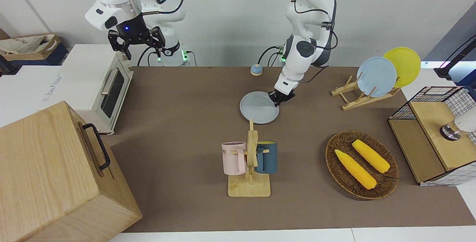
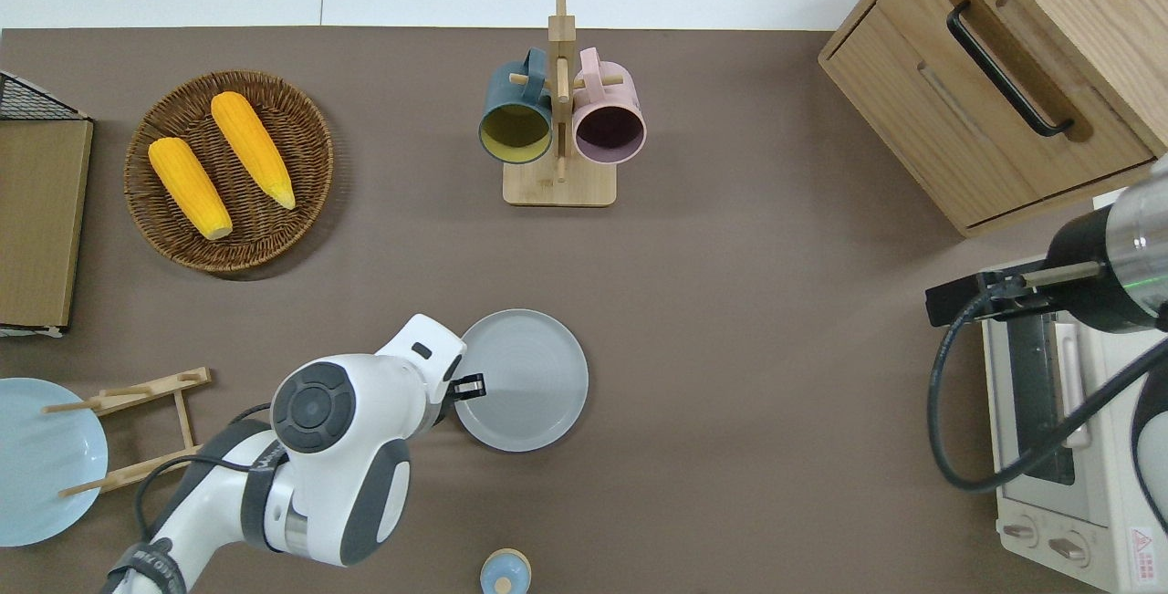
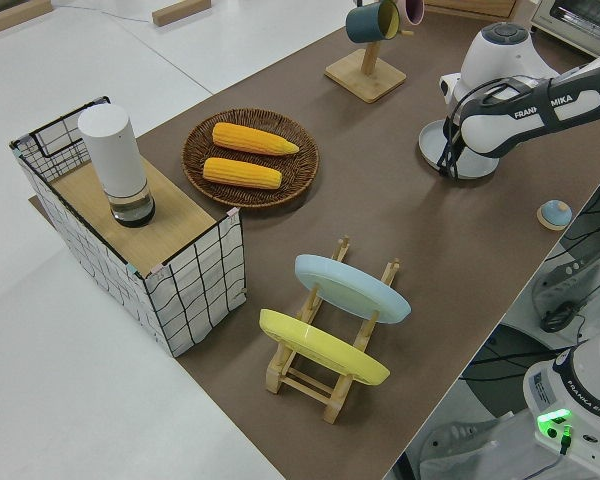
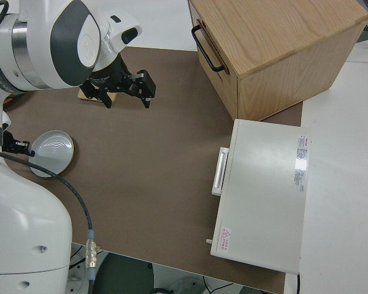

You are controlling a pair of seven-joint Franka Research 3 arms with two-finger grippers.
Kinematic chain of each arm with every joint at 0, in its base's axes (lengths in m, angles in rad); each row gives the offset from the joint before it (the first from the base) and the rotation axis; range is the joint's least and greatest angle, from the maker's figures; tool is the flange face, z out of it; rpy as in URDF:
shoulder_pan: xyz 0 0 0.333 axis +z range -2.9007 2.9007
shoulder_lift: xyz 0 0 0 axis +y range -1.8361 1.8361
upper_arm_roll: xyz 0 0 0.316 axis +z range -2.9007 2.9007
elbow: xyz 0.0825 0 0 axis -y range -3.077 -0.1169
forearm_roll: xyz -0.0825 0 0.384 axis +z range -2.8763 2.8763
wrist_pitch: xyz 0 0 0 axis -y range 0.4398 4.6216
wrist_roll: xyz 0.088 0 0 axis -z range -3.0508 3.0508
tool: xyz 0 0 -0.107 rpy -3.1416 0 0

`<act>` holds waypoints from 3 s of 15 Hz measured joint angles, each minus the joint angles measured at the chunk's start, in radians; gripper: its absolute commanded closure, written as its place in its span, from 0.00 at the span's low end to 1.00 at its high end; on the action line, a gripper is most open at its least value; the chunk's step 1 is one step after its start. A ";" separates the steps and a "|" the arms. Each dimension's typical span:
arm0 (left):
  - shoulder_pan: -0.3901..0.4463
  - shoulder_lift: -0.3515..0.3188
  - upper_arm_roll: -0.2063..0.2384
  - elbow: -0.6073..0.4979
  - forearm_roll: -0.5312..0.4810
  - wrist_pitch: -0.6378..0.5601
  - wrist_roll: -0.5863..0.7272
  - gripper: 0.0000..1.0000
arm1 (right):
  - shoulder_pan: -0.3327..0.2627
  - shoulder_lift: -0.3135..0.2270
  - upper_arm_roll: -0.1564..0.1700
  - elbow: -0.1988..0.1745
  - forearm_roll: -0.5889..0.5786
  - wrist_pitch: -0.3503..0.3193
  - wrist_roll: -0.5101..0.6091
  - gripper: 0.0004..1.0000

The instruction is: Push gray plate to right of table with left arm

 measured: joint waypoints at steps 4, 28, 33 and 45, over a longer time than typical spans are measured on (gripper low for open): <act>-0.114 0.073 -0.002 0.088 0.000 0.010 -0.174 1.00 | 0.000 0.000 0.000 0.000 0.000 0.000 0.000 0.02; -0.447 0.393 -0.003 0.530 0.072 -0.028 -0.660 0.38 | 0.000 0.000 0.000 0.000 0.000 0.000 0.000 0.02; -0.445 0.395 0.011 0.536 0.074 -0.040 -0.660 0.02 | 0.000 0.000 0.000 0.000 0.000 0.000 0.000 0.02; -0.194 0.181 0.038 0.566 0.073 -0.456 -0.273 0.01 | 0.000 0.000 0.000 0.000 0.000 0.000 0.000 0.02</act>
